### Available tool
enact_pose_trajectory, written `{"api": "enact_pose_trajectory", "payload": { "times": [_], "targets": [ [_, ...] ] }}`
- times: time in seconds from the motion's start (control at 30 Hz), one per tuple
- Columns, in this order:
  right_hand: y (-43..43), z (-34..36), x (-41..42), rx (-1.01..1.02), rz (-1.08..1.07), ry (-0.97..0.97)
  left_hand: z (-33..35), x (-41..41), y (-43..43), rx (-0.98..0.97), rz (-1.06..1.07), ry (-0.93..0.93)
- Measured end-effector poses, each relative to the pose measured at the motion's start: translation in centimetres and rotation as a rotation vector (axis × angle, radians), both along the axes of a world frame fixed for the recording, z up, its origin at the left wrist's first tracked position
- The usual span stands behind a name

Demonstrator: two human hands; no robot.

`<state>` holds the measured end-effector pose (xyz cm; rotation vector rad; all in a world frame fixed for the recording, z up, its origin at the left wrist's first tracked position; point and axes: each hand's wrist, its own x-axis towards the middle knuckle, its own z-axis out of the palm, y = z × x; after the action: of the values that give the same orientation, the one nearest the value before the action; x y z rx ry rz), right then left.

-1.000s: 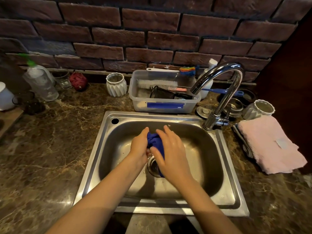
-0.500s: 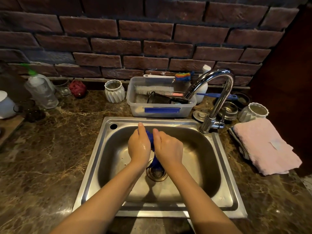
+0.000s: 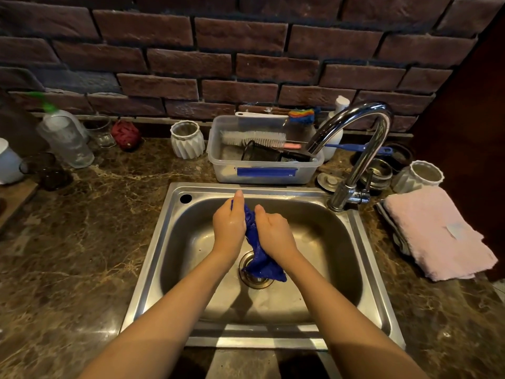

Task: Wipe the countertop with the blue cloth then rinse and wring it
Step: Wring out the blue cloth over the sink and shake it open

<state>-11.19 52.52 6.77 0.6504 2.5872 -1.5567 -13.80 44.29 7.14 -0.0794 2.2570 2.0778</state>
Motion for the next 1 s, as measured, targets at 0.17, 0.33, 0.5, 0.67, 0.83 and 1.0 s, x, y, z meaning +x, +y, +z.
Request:
{"api": "enact_pose_trajectory", "payload": {
  "times": [0.17, 0.33, 0.5, 0.67, 0.83, 1.0],
  "targets": [
    [-0.7, -0.3, 0.3, -0.224, -0.111, -0.017, -0.2, -0.5, 0.0, 0.120, -0.011, -0.107],
    [-1.2, -0.3, 0.2, -0.321, -0.146, -0.020, -0.1, -1.2, -0.4, 0.121, -0.083, -0.135],
    [-0.7, -0.2, -0.1, -0.314, -0.125, -0.007, 1.0, -2.8, -0.2, -0.180, -0.235, -0.178],
    [0.5, 0.2, 0.0, -0.426, -0.156, -0.046, -1.4, -0.2, -2.2, 0.372, -0.510, -0.563],
    [1.3, 0.5, 1.5, -0.204, 0.135, -0.052, -2.8, 0.9, -2.8, 0.516, -0.568, -0.620],
    [3.9, 1.7, 3.3, 0.543, 0.281, 0.201, -1.6, -0.4, -4.0, 0.384, -0.579, -0.691]
  ]
}}
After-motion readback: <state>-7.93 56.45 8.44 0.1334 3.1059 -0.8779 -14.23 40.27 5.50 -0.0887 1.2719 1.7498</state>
